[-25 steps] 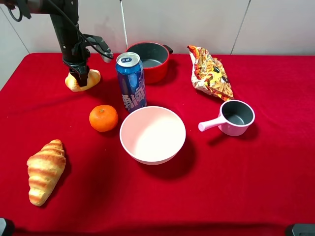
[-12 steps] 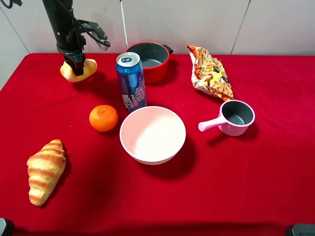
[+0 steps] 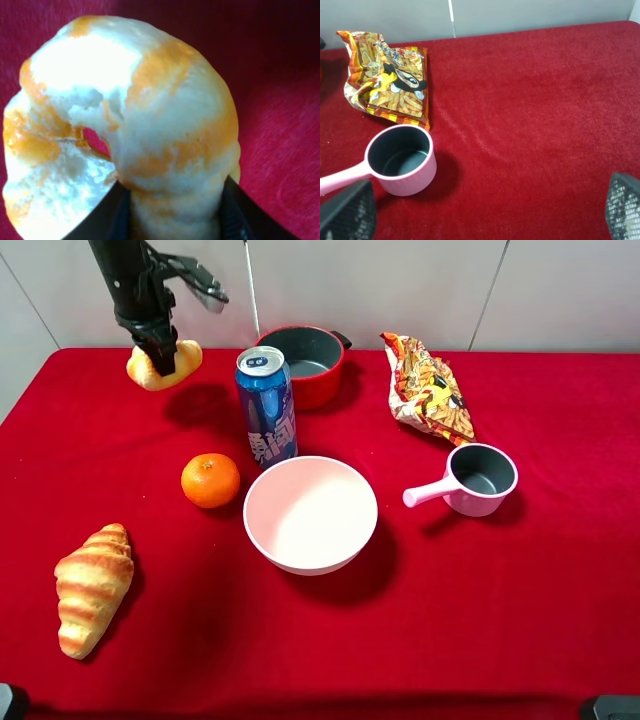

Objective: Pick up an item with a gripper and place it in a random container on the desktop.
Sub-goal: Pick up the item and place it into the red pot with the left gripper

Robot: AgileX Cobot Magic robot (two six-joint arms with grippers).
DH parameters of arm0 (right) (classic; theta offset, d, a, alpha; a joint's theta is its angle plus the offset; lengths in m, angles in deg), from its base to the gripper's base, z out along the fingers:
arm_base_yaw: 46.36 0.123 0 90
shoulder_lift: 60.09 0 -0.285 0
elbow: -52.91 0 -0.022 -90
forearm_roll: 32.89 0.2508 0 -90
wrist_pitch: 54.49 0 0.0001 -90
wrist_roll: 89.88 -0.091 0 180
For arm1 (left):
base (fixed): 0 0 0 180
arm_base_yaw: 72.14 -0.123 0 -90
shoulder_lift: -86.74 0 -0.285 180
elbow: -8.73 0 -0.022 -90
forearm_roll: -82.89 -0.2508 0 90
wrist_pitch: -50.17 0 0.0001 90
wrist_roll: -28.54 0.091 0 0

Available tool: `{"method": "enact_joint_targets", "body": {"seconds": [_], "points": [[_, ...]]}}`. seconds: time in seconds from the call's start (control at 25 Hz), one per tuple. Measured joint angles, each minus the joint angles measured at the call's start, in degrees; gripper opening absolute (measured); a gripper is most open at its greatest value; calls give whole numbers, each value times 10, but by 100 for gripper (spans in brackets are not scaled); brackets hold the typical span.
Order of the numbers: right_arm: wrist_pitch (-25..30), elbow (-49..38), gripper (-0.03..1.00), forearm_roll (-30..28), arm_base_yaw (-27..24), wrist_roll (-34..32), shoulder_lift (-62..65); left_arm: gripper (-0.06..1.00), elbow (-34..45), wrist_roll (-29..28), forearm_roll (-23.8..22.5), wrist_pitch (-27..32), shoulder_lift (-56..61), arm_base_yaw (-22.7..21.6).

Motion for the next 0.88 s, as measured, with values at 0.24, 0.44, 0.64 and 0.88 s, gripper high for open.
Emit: {"method": "enact_joint_targets", "body": {"seconds": [0.24, 0.44, 0.64, 0.88], "points": [[0, 0, 69, 0, 0, 0, 0, 35, -36, -31, 8, 7, 0, 8], [0, 0, 69, 0, 0, 0, 0, 35, -65, -49, 9, 8, 1, 28], [0, 0, 69, 0, 0, 0, 0, 35, -94, -67, 8, 9, 1, 56], [0, 0, 69, 0, 0, 0, 0, 32, -103, -78, 8, -2, 1, 90]]}}
